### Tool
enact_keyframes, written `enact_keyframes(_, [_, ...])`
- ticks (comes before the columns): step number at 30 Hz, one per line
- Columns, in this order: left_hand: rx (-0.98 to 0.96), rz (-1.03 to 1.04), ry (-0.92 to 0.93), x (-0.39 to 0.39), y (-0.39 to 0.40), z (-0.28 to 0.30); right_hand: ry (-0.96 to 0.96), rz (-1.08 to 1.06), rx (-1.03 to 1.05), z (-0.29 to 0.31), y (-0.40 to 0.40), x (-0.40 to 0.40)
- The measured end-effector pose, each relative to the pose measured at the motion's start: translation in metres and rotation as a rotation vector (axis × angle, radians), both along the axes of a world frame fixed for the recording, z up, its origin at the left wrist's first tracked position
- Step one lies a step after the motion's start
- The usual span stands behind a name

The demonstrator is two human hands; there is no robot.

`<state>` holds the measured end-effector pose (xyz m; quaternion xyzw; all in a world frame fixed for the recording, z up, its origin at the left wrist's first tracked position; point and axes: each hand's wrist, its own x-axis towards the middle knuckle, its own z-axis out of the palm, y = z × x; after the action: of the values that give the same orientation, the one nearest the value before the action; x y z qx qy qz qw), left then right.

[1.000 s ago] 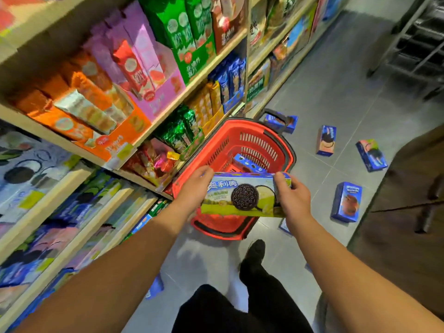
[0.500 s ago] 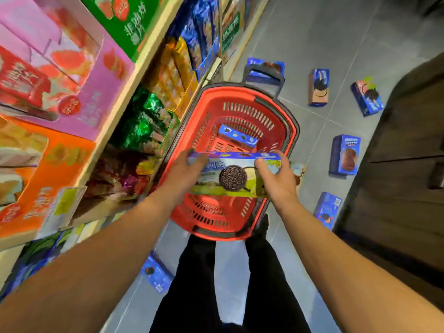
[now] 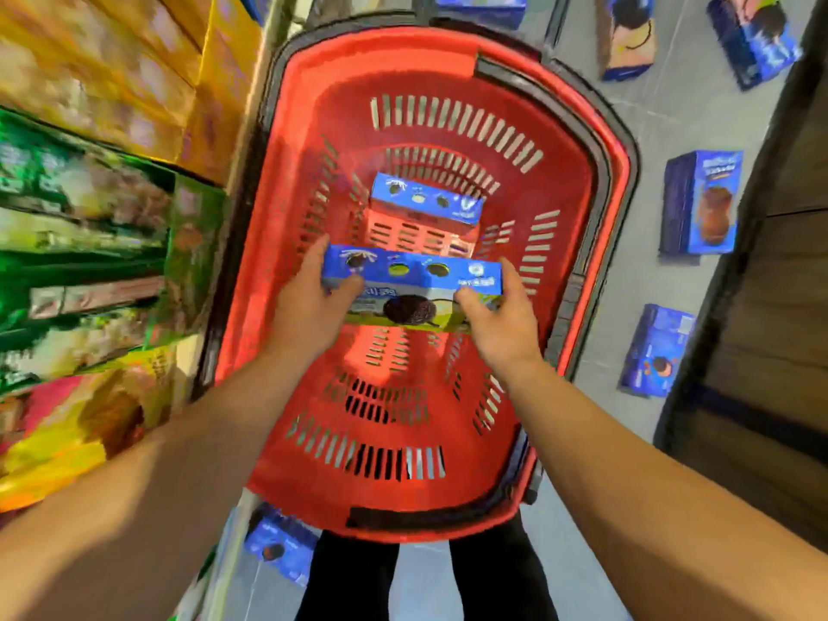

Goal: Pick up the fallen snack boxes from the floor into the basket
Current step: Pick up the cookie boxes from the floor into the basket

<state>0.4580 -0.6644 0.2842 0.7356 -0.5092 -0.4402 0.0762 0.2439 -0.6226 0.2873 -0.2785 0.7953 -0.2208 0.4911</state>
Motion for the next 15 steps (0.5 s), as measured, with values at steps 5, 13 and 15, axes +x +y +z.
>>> enact_keyframes(5, [0.005,0.219,0.060,-0.026,-0.005,-0.090,-0.017,-0.047,0.012,-0.085,-0.026,-0.001])
enact_keyframes(13, [-0.079,0.251,0.179,-0.037,-0.041,-0.184,0.128,0.002,0.057,-0.179,-0.053,-0.001])
enact_keyframes(15, [-0.130,0.253,0.191,-0.041,-0.052,-0.206,0.156,-0.037,0.038,-0.200,-0.063,0.002])
